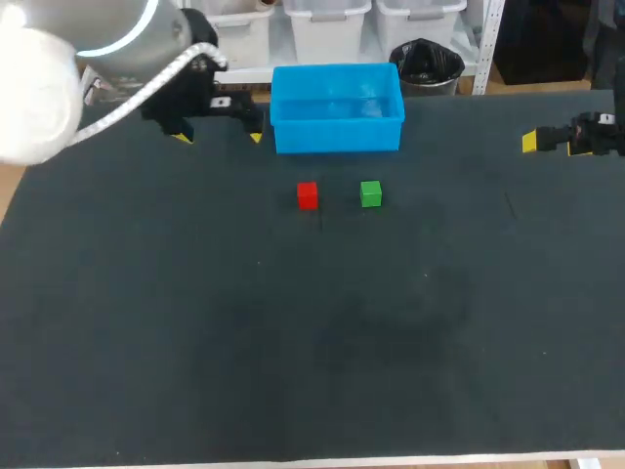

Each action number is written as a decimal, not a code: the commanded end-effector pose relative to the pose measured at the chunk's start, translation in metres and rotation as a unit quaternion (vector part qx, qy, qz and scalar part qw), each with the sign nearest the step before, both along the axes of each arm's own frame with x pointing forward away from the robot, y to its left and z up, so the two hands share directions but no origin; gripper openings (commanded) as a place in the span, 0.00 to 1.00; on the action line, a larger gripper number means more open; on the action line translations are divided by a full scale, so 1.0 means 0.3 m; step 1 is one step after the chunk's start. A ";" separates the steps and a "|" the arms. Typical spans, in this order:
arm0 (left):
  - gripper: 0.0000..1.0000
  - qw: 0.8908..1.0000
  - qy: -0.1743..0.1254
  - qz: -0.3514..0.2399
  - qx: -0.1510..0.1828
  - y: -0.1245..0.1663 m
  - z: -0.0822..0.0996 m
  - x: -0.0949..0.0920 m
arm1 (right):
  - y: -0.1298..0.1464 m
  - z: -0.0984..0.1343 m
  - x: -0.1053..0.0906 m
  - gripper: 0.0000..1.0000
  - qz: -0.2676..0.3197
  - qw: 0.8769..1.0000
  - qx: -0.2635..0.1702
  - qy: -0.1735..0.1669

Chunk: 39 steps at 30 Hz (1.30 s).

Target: Use the left arm to pick the red cube and place it into the blue plastic box first, then use the right arm to grasp the green cube and put it into the same blue plastic box after the first action is fully finished.

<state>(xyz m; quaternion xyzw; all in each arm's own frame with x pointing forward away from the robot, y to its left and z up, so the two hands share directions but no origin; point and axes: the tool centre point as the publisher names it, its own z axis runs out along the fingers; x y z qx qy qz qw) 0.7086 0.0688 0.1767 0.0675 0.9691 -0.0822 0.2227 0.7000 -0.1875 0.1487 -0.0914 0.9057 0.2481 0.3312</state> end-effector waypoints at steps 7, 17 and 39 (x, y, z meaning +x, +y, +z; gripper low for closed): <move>1.00 0.988 0.048 0.084 0.116 -0.101 -0.020 0.045 | 0.003 0.003 -0.001 1.00 -0.002 1.000 -0.002 0.001; 1.00 0.986 0.101 0.097 0.092 -0.175 -0.063 0.086 | 0.003 0.003 -0.001 1.00 -0.002 1.000 -0.002 0.001; 1.00 0.985 0.141 0.087 0.050 -0.302 -0.118 0.193 | 0.003 0.003 -0.001 1.00 -0.002 1.000 -0.002 0.001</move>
